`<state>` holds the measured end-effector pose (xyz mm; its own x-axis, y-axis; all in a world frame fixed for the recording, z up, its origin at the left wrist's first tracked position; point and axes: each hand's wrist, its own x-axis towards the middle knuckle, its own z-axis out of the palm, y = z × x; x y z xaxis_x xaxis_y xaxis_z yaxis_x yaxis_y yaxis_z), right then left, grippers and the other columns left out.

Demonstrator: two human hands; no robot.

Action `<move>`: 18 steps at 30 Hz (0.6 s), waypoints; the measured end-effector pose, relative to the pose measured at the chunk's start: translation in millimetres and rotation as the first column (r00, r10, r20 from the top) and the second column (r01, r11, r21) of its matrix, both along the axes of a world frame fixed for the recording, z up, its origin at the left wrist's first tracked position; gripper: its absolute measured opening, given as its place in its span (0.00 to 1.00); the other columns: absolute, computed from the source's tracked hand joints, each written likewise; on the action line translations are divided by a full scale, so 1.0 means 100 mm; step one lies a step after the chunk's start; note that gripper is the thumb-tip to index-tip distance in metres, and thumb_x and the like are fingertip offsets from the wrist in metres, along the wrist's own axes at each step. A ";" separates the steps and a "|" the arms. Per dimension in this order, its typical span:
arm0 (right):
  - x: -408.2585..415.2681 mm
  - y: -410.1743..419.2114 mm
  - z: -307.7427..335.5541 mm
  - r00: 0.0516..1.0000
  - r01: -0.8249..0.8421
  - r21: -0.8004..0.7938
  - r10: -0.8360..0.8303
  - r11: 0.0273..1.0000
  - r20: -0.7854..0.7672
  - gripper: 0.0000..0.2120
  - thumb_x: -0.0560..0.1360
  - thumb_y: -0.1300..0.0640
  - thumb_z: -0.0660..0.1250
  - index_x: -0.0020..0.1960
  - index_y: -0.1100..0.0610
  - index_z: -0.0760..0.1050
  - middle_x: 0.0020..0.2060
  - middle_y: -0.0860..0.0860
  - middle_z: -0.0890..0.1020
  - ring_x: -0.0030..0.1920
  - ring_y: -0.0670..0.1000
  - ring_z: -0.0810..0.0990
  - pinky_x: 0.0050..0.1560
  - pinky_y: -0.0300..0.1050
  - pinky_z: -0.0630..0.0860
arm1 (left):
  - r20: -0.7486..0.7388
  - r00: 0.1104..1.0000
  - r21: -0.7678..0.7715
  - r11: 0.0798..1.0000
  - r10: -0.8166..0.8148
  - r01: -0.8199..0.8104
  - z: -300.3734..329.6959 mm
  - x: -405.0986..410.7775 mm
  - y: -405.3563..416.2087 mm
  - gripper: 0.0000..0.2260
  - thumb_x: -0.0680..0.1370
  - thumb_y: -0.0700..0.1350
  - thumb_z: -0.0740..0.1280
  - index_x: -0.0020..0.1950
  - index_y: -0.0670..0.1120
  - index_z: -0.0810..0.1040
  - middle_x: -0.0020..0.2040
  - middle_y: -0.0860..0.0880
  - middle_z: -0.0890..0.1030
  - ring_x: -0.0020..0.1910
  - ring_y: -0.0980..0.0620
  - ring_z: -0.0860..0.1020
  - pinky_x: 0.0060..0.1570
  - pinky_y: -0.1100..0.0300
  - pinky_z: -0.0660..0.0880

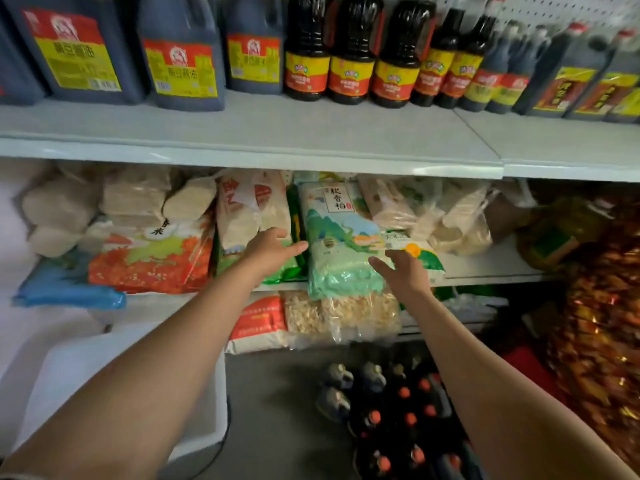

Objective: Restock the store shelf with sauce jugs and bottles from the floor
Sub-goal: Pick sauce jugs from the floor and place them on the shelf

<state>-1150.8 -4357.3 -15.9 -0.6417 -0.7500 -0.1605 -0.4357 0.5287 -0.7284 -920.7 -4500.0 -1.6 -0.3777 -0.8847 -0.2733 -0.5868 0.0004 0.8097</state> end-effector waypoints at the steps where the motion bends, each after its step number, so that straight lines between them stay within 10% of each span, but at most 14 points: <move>1: -0.08 0.09 -0.13 1.000 -0.004 0.030 0.003 1.000 0.018 0.29 0.76 0.40 0.71 0.71 0.57 0.75 0.68 0.54 0.78 0.68 0.56 0.76 0.62 0.46 0.69 | 0.016 1.000 0.025 1.000 0.006 -0.007 -0.10 -0.08 0.07 0.31 0.75 0.60 0.72 0.72 0.46 0.72 0.70 0.44 0.75 0.65 0.45 0.76 0.66 0.51 0.73; 11: -0.65 0.88 -1.67 0.985 0.012 0.326 -0.067 0.945 0.157 0.24 0.77 0.39 0.68 0.65 0.55 0.79 0.59 0.53 0.83 0.63 0.55 0.79 0.50 0.40 0.67 | 0.078 0.997 0.270 0.963 -0.028 0.005 -1.63 -0.72 0.80 0.32 0.68 0.65 0.74 0.65 0.47 0.78 0.63 0.47 0.81 0.61 0.50 0.79 0.61 0.57 0.73; 18: -0.38 1.21 -3.27 0.935 0.030 0.432 -0.178 0.901 0.306 0.24 0.78 0.39 0.67 0.66 0.54 0.79 0.59 0.52 0.84 0.62 0.54 0.80 0.54 0.43 0.72 | 0.148 0.983 0.476 0.879 -0.107 0.025 -3.28 -0.68 1.11 0.21 0.76 0.50 0.73 0.68 0.46 0.76 0.68 0.41 0.77 0.67 0.49 0.76 0.63 0.59 0.70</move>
<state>-1189.2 -4236.7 -342.7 -0.5661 -0.4984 -0.6566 -0.1353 0.8419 -0.5224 -989.0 -4388.5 -329.3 -0.3436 -0.6102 -0.7138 -0.7234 -0.3127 0.6156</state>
